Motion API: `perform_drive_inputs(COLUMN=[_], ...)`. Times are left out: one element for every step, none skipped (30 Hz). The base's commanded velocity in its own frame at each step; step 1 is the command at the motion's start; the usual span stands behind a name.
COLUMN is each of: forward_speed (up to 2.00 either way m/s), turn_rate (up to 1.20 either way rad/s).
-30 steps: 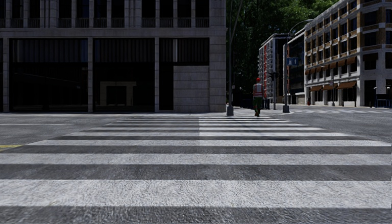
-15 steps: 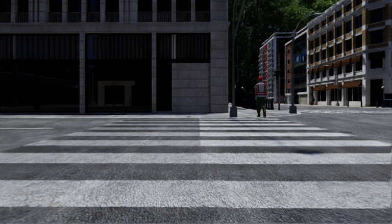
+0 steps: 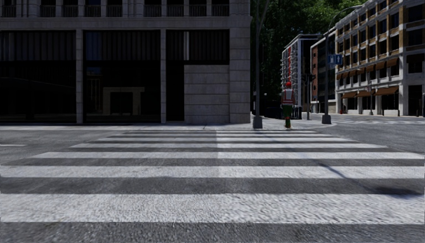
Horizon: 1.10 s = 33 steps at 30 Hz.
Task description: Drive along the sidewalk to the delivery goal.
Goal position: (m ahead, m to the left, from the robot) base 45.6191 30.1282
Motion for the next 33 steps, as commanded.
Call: perform_drive_inputs(forward_speed=[2.0, 2.0, 2.0, 2.0, 2.0, 2.0, 2.0, 2.0, 2.0, 2.0, 2.0, 2.0, 2.0, 2.0, 2.0, 2.0, 2.0, 2.0, 2.0, 2.0, 2.0, 2.0, 2.0, 2.0, 2.0, 2.0, 2.0, 2.0, 2.0, 2.0, 2.0, 2.0, 2.0], turn_rate=[0.09, 0.19, 0.26, 0.27, 0.28, 0.28, 0.28, 0.28, 0.28, 0.28, 0.28, 0.28, 0.28, 0.26, 0.2, 0.19, 0.16, 0.16, 0.05, 0.0, 0.0, 0.0, 0.0, 0.0, 0.0, 0.0, 0.0, 0.0, 0.0, 0.0, 0.0, 0.0, 0.0])
